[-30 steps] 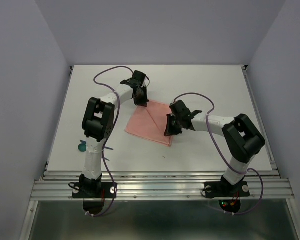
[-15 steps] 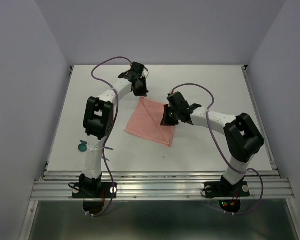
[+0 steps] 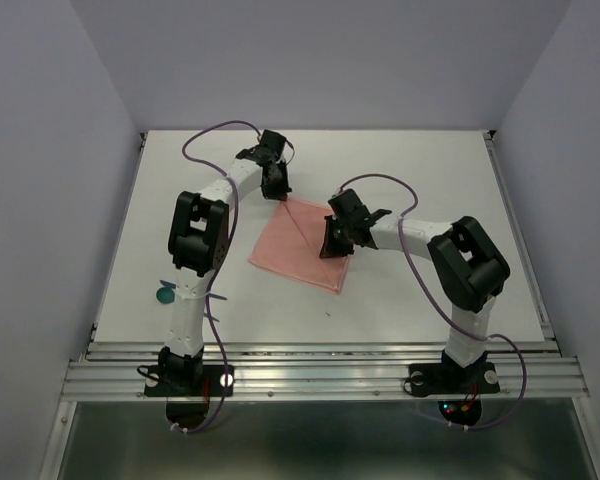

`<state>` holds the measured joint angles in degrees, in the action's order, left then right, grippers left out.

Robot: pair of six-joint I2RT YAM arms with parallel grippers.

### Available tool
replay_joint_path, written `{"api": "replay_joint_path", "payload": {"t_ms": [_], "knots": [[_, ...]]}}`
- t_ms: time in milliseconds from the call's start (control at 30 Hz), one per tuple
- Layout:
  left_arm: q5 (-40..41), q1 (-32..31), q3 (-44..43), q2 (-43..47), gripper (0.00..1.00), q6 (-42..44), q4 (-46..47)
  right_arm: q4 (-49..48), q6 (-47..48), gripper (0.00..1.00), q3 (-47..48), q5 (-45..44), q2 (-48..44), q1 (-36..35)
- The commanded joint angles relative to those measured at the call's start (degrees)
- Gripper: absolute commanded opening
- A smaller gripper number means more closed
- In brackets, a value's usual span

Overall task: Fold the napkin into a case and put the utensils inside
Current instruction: Smooth out the upper triangle-folded napkin at the center of the board.

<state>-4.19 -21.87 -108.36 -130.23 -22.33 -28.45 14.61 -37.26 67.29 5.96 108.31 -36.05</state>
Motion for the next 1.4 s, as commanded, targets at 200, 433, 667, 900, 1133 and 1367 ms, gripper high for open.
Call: {"api": "replay_joint_path", "payload": {"t_ms": [200,433,667,900,1133,1367], "knots": [[0.15,0.42,2.01,4.55,0.0,0.88,1.46,-1.25,-0.28,0.11,-0.14,-1.65,1.2,-0.33],[-1.18,0.42,-0.8,1.74,0.0,0.53,1.12,-1.25,-0.1,0.11,-0.4,-1.65,0.76,-0.33],[0.67,0.42,-0.37,4.02,0.0,0.44,-0.29,-1.16,-0.19,0.12,-0.93,-1.83,0.32,-0.33],[0.15,-0.02,3.76,9.73,0.0,0.0,0.85,-1.34,-0.36,0.11,-0.93,-1.65,-0.29,-0.33],[-2.67,-0.63,3.86,7.9,0.0,-0.52,1.99,-1.25,-0.1,0.12,-0.23,-1.21,0.23,-0.33],[-2.76,-0.81,0.69,2.72,0.0,-0.35,2.35,-1.08,-0.1,0.12,-0.84,-1.39,-0.29,-0.33]]}}
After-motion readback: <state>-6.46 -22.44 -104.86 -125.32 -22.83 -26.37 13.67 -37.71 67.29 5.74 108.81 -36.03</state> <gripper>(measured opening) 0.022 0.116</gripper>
